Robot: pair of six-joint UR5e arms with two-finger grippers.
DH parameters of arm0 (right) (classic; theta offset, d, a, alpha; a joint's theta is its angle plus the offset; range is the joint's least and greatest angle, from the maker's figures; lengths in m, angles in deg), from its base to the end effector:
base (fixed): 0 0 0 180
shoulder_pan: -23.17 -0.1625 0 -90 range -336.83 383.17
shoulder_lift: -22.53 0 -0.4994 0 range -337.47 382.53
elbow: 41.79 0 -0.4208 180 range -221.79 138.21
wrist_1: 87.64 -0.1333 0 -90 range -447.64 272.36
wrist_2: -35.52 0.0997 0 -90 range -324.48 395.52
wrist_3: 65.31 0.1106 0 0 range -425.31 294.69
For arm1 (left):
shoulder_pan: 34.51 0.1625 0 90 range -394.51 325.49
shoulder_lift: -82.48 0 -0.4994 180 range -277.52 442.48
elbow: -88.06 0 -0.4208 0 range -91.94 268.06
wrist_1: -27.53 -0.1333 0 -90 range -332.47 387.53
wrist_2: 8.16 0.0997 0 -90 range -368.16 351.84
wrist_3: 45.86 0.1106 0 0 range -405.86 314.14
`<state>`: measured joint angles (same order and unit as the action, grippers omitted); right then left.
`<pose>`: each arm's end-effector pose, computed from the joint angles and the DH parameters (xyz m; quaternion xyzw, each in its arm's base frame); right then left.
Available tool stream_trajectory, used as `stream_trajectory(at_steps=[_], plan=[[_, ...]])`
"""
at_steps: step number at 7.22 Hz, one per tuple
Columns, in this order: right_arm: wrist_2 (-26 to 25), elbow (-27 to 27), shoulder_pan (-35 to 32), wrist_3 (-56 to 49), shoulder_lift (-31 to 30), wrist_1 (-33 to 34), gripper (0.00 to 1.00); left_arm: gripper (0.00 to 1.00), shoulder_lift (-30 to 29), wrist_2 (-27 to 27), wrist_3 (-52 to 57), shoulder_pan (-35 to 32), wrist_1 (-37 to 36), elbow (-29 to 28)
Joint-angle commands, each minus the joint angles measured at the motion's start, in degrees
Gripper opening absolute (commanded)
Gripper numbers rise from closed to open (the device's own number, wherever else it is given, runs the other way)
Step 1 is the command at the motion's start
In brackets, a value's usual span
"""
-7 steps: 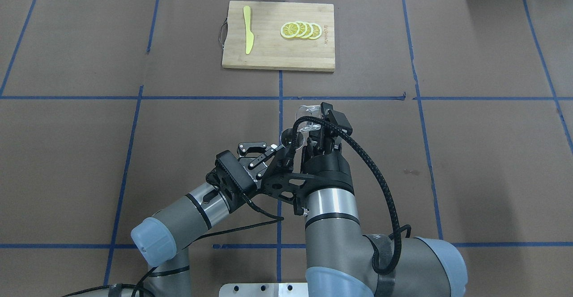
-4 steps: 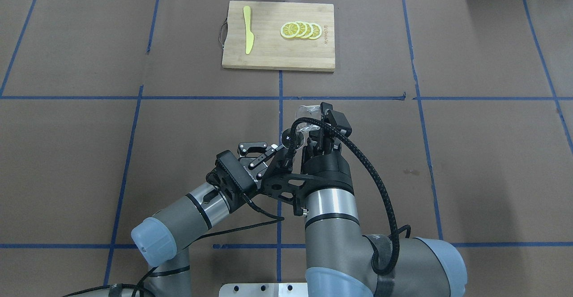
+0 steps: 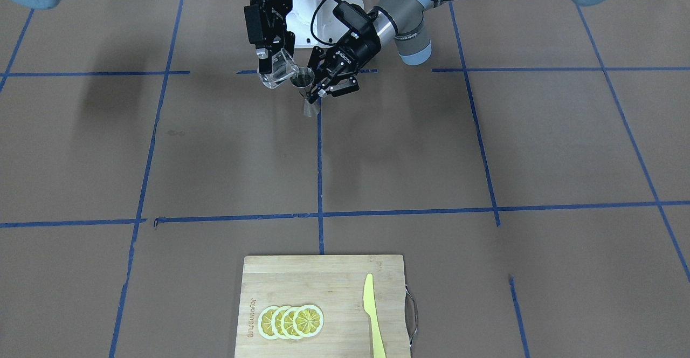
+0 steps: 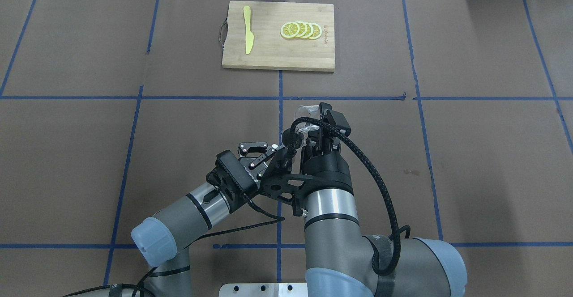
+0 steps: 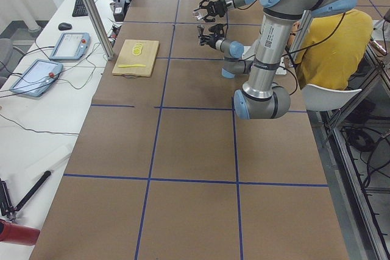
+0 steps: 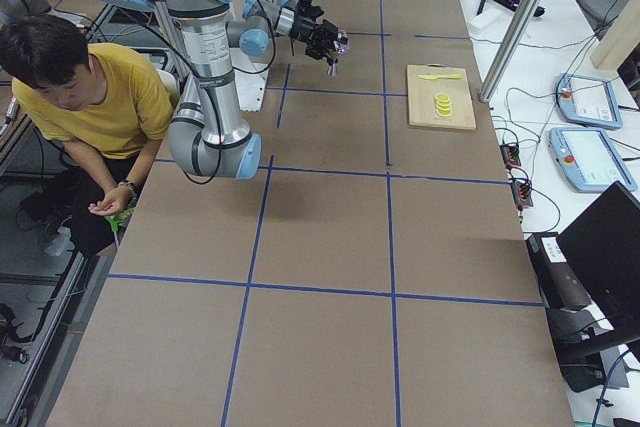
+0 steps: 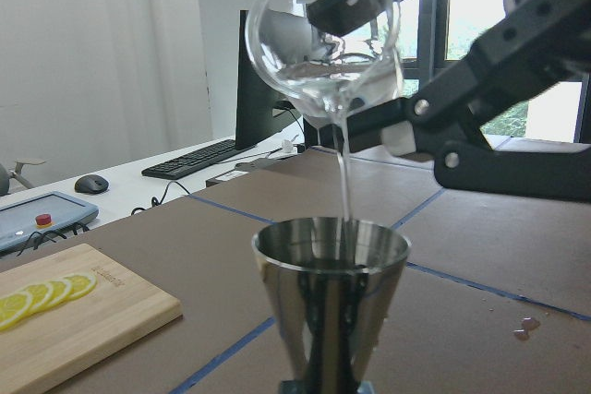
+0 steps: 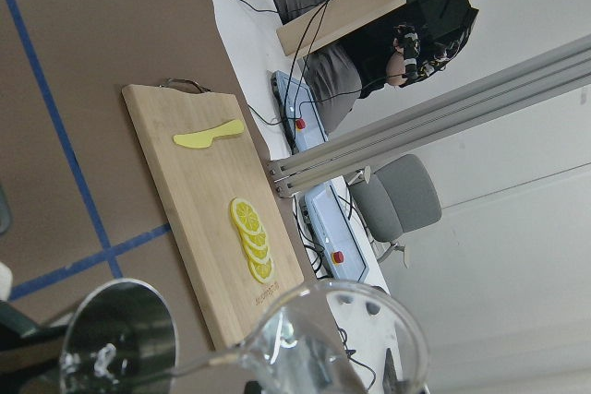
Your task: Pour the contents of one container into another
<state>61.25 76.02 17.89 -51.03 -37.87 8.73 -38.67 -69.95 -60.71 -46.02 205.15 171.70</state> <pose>-0.5495 -0.2847 0.1948 0.6019 0.0343 -0.2535 0.7565 0.6415 -0.3200 0.2841 0.6517 0.4933 0.1123 0.5652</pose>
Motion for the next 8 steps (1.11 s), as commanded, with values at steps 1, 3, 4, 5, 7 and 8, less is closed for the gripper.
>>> stream_trajectory(at_steps=[1,3,4,5,7,8], plan=[[0.4,0.1,0.0,5.0,0.1,-0.2,0.00,0.00,0.0,0.0,0.0,0.0,0.0,0.0],[0.4,-0.1,0.0,11.6,0.0,-2.1,0.00,0.00,-0.5,0.0,0.0,0.0,0.0,0.1],[0.8,-0.5,-0.3,12.4,-0.1,-6.3,0.00,0.00,-0.5,0.0,0.0,0.0,0.0,0.1],[1.9,-0.4,-0.6,12.6,-0.1,-8.7,0.00,0.00,-0.5,0.0,0.1,-0.1,0.1,0.1],[3.2,0.2,-1.4,19.6,-0.9,-9.9,0.00,0.00,-0.4,0.1,0.1,-0.9,0.1,0.2],[3.9,1.5,-1.5,24.4,-1.2,-10.0,0.00,0.00,-0.3,0.6,0.0,-1.1,0.1,0.2]])
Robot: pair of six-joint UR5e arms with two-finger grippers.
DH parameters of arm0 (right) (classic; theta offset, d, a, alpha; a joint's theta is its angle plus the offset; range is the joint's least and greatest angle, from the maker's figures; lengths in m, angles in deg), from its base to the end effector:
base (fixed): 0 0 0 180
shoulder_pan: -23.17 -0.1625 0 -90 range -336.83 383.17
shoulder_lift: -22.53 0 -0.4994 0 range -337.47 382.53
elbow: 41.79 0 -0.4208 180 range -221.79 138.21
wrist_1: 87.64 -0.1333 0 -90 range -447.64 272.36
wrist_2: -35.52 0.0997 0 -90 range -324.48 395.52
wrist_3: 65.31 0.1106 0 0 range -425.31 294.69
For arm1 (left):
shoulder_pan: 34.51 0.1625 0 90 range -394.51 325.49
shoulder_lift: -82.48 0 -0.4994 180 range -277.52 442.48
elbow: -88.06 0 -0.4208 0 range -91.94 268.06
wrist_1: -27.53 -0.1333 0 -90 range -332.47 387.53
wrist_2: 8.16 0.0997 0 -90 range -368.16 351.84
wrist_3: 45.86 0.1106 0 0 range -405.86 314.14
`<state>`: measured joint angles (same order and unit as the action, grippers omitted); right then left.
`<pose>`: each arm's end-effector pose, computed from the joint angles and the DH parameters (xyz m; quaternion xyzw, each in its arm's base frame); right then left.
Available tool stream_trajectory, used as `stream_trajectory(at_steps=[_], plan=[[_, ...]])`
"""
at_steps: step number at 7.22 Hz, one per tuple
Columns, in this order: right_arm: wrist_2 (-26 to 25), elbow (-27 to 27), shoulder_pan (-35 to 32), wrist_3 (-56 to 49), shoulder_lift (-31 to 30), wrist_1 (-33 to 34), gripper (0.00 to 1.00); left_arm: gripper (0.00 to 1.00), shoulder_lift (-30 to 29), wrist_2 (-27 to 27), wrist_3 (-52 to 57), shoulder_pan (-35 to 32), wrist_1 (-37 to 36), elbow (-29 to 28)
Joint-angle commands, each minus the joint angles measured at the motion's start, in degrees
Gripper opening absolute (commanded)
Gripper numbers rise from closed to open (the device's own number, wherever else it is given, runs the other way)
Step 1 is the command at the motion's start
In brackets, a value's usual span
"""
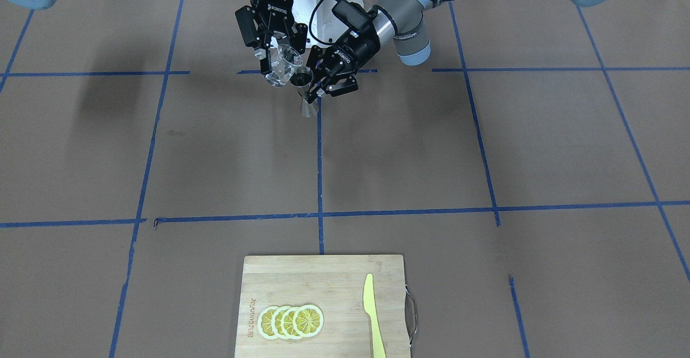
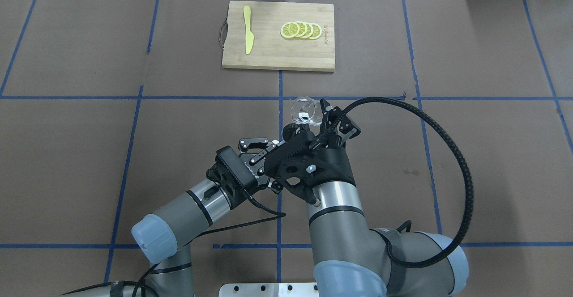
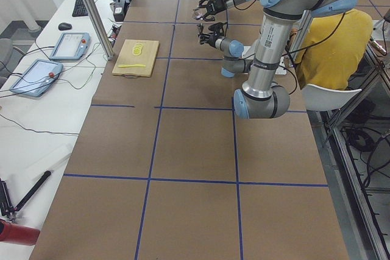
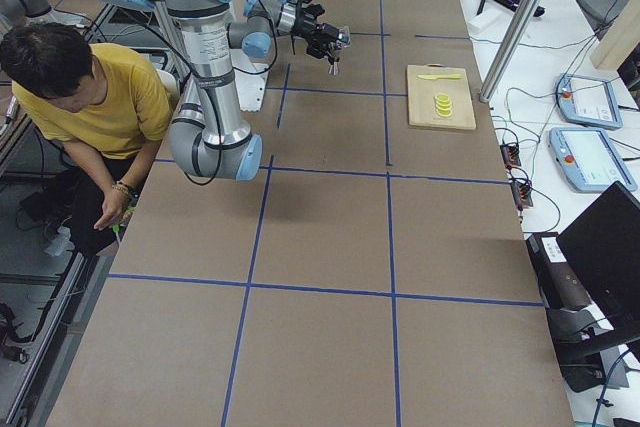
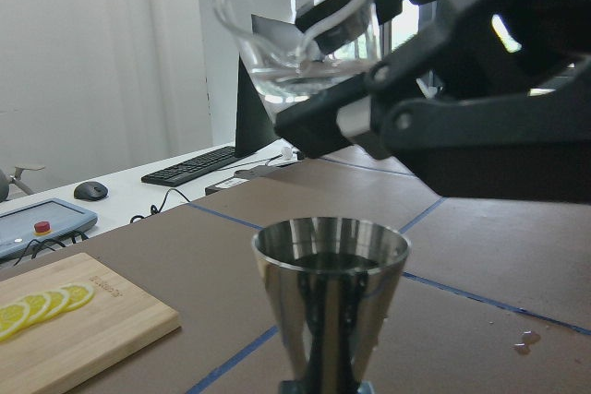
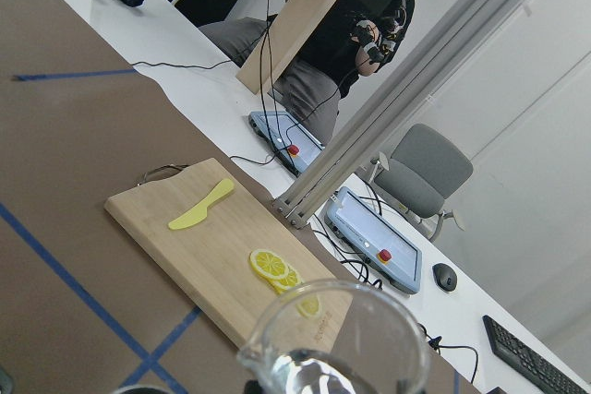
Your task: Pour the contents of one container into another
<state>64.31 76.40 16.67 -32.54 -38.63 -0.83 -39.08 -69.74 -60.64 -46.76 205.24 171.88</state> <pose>-0.5359 -0.2928 0.1868 0.6020 -0.1342 -0.0882 0.7822 0.6367 -0.3285 0.2778 0.6569 0.4908 0.1045 0.5627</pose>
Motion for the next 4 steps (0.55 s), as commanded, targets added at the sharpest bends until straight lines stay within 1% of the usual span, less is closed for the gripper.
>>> stream_trajectory(at_steps=[1,2,3,4], plan=[[0.9,3.5,-0.5,11.0,-3.0,-0.4,0.00,0.00,0.4,2.4,-0.1,-0.5,0.4,0.0],[1.5,4.7,-1.4,14.0,-4.7,-0.4,0.00,0.00,0.7,2.7,-0.1,-1.3,0.5,0.3],[2.7,5.0,-2.5,16.8,-6.8,-0.4,0.00,0.00,1.5,2.8,-0.2,-2.0,0.4,2.3],[3.9,5.0,-3.8,19.8,-9.2,-0.4,0.00,0.00,4.0,3.0,-0.2,-2.7,0.4,5.2]])
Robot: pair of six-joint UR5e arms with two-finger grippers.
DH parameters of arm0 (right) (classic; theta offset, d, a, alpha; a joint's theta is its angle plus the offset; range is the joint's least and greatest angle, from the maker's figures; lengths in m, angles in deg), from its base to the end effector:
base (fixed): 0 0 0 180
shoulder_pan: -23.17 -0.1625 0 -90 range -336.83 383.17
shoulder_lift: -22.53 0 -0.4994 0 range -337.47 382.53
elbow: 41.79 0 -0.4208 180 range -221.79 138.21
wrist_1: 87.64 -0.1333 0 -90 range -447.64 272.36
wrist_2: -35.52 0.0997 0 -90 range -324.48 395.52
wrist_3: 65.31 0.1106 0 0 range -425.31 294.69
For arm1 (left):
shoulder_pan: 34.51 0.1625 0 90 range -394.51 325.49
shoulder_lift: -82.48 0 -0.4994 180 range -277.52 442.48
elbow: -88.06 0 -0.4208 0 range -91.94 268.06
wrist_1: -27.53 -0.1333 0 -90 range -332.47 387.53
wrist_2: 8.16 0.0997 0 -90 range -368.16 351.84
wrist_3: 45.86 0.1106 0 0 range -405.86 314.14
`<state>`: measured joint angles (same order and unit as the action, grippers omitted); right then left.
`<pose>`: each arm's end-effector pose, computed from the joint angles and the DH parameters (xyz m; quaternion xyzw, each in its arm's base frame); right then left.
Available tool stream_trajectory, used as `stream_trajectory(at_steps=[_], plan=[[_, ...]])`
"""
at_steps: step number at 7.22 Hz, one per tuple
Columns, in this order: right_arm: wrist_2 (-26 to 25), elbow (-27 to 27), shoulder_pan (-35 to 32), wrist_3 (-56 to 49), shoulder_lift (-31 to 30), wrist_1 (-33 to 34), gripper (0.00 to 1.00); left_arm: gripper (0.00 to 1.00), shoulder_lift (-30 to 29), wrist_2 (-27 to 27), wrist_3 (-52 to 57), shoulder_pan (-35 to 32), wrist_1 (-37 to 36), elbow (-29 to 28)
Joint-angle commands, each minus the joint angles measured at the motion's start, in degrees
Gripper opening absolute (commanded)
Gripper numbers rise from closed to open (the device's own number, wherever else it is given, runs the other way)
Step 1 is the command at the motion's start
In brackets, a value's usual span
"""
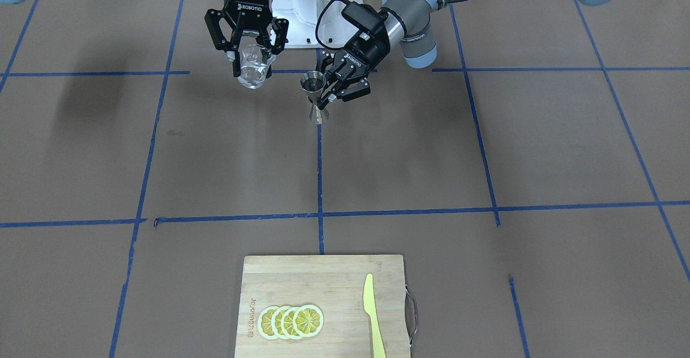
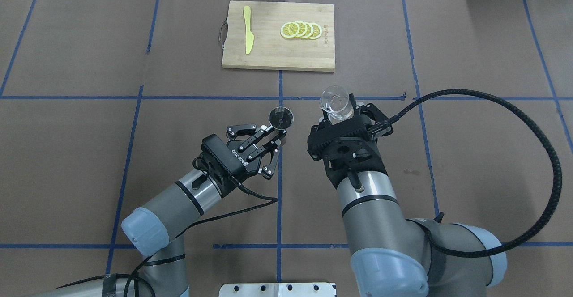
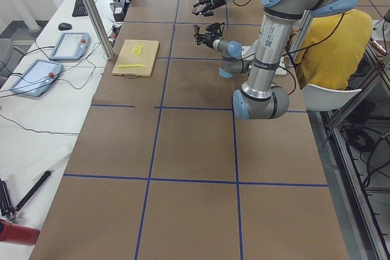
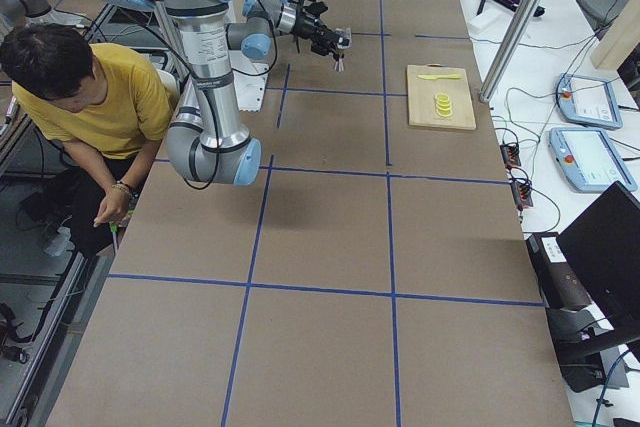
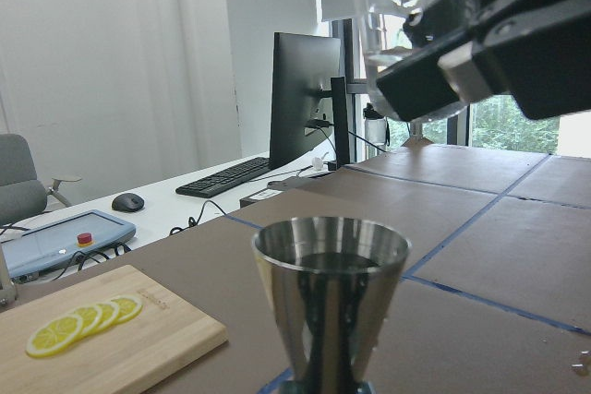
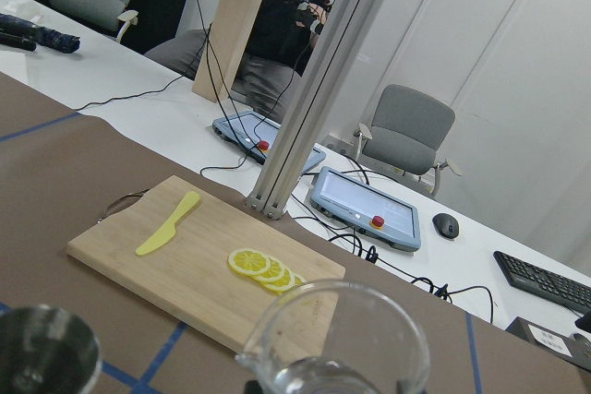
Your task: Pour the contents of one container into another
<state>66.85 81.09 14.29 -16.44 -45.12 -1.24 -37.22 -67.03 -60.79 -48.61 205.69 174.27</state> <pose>-0.4892 -0.3070 0.2232 0.5677 -0.2076 0.0202 0.7963 0.6051 -0.3484 0.2828 0.6713 0.4731 0.0719 0.5659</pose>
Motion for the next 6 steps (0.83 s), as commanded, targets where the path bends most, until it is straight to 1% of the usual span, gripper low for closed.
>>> stream_trajectory(at_steps=[1,2,3,4,5,6], plan=[[2.2,0.3,-1.7,8.5,-4.2,-0.6,0.00,0.00,4.9,3.1,-0.2,-0.9,0.3,4.2],[3.7,0.3,-2.2,11.2,-6.4,-3.4,0.00,0.00,6.6,3.8,-0.4,-1.5,0.3,5.1],[4.4,0.3,-3.0,11.2,-10.4,-8.9,0.00,0.00,9.4,6.6,-1.1,-1.6,0.4,8.2],[5.8,0.3,-4.0,11.3,-13.4,-13.4,0.00,0.00,13.3,7.6,-2.0,-1.7,2.6,8.5],[5.9,0.3,-4.5,11.3,-14.8,-14.3,0.00,0.00,18.3,8.8,-6.3,-1.9,5.2,8.4],[6.0,0.1,-4.6,11.3,-15.1,-14.3,0.00,0.00,22.6,9.0,-8.0,-2.9,10.8,8.4]])
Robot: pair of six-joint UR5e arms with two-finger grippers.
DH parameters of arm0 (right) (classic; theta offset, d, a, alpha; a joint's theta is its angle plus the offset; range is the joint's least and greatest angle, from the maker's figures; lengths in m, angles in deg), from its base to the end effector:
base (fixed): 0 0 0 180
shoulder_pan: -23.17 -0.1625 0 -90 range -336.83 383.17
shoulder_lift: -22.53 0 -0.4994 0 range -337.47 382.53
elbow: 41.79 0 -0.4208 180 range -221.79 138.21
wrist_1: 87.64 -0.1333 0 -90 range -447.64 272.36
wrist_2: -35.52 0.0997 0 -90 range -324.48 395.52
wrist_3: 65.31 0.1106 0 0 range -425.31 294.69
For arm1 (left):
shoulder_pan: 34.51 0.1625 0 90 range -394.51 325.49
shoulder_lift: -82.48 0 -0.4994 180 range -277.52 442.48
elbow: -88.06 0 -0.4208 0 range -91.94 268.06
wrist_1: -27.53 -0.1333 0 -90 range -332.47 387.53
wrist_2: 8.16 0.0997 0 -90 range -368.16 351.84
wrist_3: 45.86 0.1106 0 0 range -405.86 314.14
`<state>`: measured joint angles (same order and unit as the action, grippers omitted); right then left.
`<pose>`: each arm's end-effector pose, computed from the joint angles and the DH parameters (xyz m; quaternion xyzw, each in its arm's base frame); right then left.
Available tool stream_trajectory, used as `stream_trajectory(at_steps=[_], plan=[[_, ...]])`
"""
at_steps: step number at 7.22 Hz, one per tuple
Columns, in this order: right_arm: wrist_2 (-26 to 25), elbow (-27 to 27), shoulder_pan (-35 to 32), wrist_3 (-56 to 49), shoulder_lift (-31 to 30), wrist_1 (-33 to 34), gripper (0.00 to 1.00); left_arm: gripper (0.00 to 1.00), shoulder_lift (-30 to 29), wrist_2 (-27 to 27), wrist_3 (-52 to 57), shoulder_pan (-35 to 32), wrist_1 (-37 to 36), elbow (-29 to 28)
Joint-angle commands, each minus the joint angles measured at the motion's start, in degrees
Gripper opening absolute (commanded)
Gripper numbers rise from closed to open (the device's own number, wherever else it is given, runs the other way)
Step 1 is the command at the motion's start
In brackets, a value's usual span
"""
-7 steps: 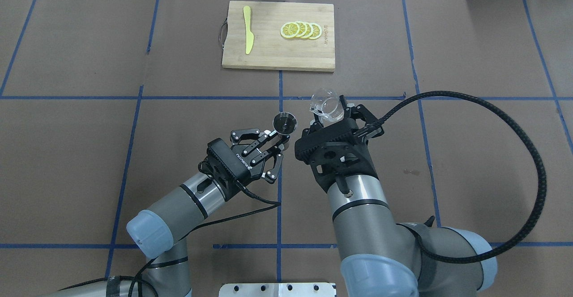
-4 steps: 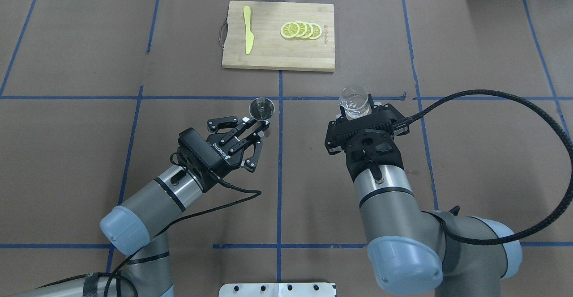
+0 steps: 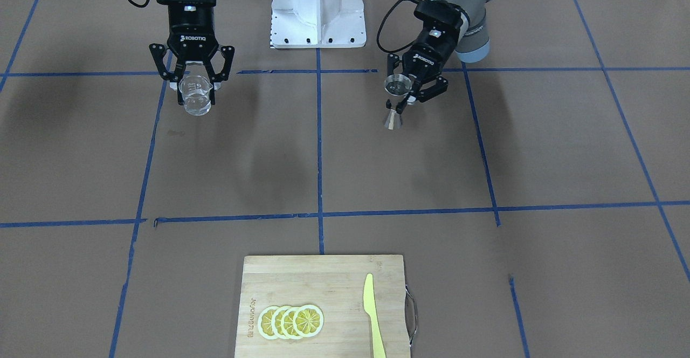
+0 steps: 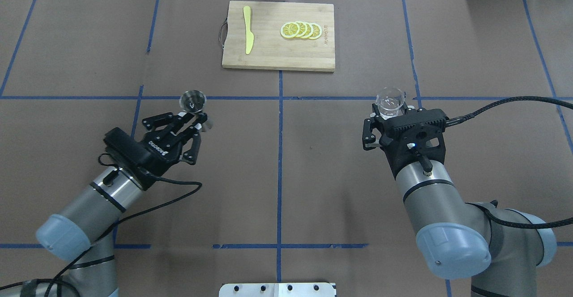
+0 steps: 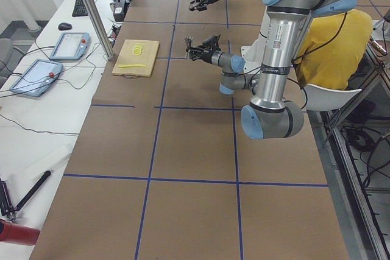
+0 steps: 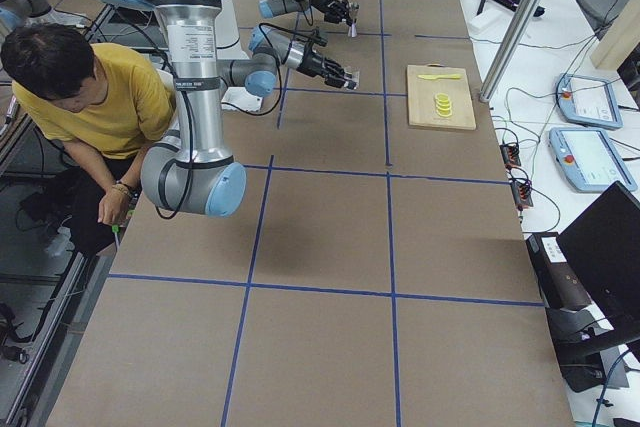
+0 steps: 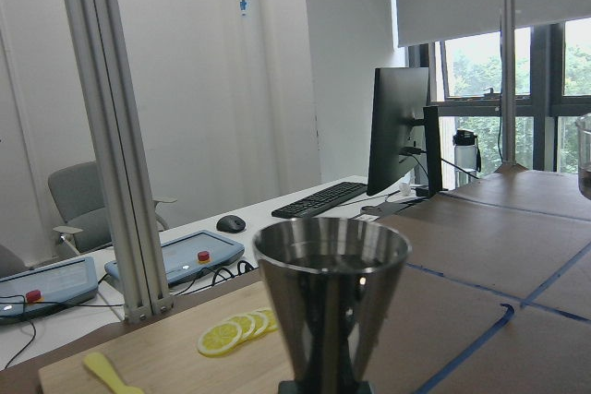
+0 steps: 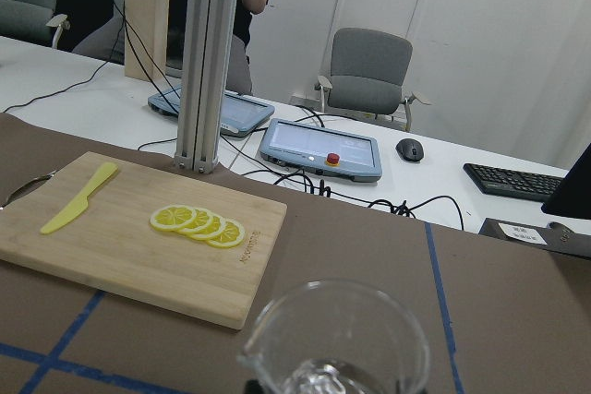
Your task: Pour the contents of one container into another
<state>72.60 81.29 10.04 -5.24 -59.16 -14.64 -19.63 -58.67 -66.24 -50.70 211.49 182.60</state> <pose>-0.4336 -0.3286 0.3285 0.5221 -0.2635 0.1008 0.8049 0.4740 -0.3497 0.4069 0.6677 0.4359 -0.0073 0.6034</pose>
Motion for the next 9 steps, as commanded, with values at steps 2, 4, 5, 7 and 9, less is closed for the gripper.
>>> stream_trajectory(at_steps=[2,4,5,7,9], plan=[[2.0,0.0,-0.9,0.0,-1.4,-0.9,0.00,0.00,13.1,5.2,-2.7,-1.3,10.3,0.6],[2.0,0.0,-1.0,0.0,-1.5,-0.9,0.00,0.00,21.3,7.5,-6.6,-1.2,14.8,0.0],[2.0,0.0,-1.0,0.0,-1.5,-0.9,0.00,0.00,22.6,8.4,-11.0,-1.1,15.5,-1.6],[2.0,0.0,-1.1,0.0,-1.5,-0.9,0.00,0.00,25.2,11.8,-13.5,-0.5,15.9,-8.6],[2.0,0.0,-1.1,0.0,-1.4,-0.9,0.00,0.00,25.4,12.1,-18.2,0.4,15.4,-8.8]])
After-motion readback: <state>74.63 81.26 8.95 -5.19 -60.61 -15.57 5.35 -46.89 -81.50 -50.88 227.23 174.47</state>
